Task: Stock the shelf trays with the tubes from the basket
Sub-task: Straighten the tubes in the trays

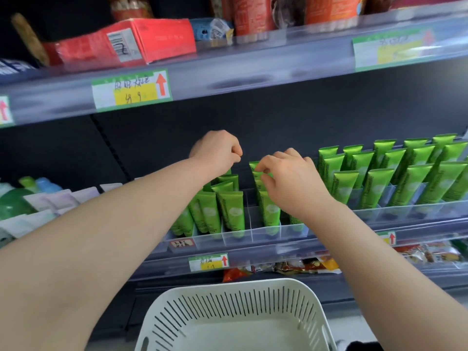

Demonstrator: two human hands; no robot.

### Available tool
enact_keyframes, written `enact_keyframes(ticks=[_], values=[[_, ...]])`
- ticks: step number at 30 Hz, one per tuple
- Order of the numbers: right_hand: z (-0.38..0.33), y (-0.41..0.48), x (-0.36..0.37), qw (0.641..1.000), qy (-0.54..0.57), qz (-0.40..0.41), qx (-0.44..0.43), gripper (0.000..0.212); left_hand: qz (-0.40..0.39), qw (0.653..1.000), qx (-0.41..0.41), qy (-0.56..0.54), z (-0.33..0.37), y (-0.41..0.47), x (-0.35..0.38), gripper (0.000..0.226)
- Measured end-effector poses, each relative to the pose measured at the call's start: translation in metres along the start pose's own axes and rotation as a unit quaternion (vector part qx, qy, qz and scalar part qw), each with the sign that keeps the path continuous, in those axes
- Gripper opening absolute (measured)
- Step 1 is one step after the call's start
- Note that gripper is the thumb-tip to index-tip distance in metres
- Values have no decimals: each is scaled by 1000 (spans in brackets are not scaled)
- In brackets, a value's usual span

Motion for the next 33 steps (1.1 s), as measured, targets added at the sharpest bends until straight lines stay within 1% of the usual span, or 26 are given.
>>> enact_keyframes(ticks=[2, 5, 9, 12, 14, 16, 19, 23, 26, 28, 33], values=[[-16, 2, 5, 1000, -6, -7, -26, 22, -12, 1000, 3, -13, -13, -10, -4, 7], [-33, 4, 20, 998, -25, -39, -45, 22, -19, 999, 14, -23, -27, -23, -8, 5], [-44, 5, 40, 994, -66, -79, -41, 20, -37, 999, 15, -21, -34, -33, -10, 2], [-45, 3, 45, 992, -75, -96, -28, 19, -58, 998, 13, 3, -32, -37, -7, 7], [-43, 2, 42, 992, -82, -88, -23, 18, -68, 997, 11, 26, -30, -38, -4, 11], [-41, 2, 37, 992, -92, -81, -23, 22, -76, 996, 9, 39, -27, -39, 0, 14], [-38, 1, 34, 990, -107, -84, -23, 27, -81, 995, 7, 56, -23, -40, 4, 11], [-36, 0, 33, 991, -100, -84, -15, 25, -90, 993, -6, 80, -20, -42, 7, 6], [-35, -1, 32, 992, -89, -84, -21, 22, -71, 994, 7, 89, -14, -41, 7, 4], [-33, -2, 30, 993, -90, -74, -24, 24, -56, 995, 19, 85, -8, -39, 7, 6], [-23, -3, 20, 996, -80, -45, -12, 24, -47, 995, 32, 79, 2, -37, 12, 7]])
Point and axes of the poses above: each hand's wrist, its own y-axis towards the middle knuckle, its own x-axis out of the palm, z = x × y, the point moved 7 cm from there along y, towards the middle knuckle
